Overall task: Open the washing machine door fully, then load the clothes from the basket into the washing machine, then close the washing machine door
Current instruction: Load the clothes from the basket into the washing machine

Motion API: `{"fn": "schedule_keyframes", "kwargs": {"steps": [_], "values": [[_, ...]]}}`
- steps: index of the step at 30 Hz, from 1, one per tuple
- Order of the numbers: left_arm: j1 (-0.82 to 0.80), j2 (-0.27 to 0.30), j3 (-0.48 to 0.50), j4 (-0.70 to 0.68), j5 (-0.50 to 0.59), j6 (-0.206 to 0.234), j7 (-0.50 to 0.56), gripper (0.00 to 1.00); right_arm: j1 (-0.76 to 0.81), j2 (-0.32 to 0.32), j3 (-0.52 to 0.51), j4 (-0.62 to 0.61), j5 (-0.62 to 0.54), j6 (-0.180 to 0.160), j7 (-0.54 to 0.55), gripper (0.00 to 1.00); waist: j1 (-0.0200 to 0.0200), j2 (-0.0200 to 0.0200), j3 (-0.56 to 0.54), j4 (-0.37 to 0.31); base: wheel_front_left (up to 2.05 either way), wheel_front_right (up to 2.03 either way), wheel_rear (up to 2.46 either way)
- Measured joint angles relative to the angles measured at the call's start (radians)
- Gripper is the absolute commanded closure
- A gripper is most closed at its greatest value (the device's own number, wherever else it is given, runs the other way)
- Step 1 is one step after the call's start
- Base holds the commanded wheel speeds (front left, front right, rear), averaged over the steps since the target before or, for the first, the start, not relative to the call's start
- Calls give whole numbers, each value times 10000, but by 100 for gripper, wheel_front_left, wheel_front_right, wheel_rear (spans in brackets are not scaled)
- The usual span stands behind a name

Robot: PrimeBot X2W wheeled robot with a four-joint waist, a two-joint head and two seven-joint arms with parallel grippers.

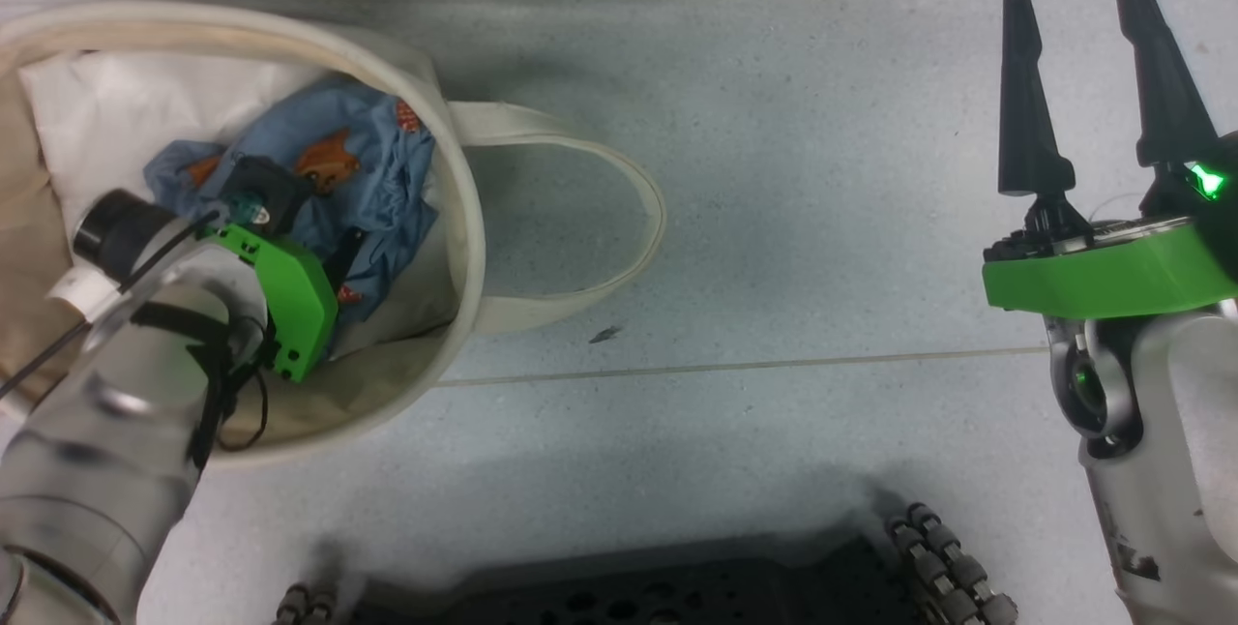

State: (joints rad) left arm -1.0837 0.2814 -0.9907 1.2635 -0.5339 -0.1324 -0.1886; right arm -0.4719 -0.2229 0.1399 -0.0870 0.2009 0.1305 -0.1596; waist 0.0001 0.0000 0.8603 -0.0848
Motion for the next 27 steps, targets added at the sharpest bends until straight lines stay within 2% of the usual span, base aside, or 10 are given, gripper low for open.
{"fn": "schedule_keyframes", "kwargs": {"steps": [14, 15, 16, 27], "values": [[-140, 38, -1310, -410, -853, 0, 42, 0, 22, 198, -6, -159, -59, 0, 0, 0, 0, 0, 170, -187, 0, 0, 0], [-217, 40, -1319, -351, -859, 0, -36, 60, 23, 207, -6, -161, -59, 0, -2, 0, 0, 0, 179, -198, 0, 0, 0], [-291, 40, -1321, -314, -932, 0, -69, 100, 23, 222, -2, -161, -59, 0, -2, 0, 0, 0, 178, -212, 0, 0, 0], [-428, -59, -1246, 12, -1521, 4, -533, 100, 21, 249, 56, 155, 19, 0, -305, 0, 0, 0, -179, -89, 0, 0, 0]]}}
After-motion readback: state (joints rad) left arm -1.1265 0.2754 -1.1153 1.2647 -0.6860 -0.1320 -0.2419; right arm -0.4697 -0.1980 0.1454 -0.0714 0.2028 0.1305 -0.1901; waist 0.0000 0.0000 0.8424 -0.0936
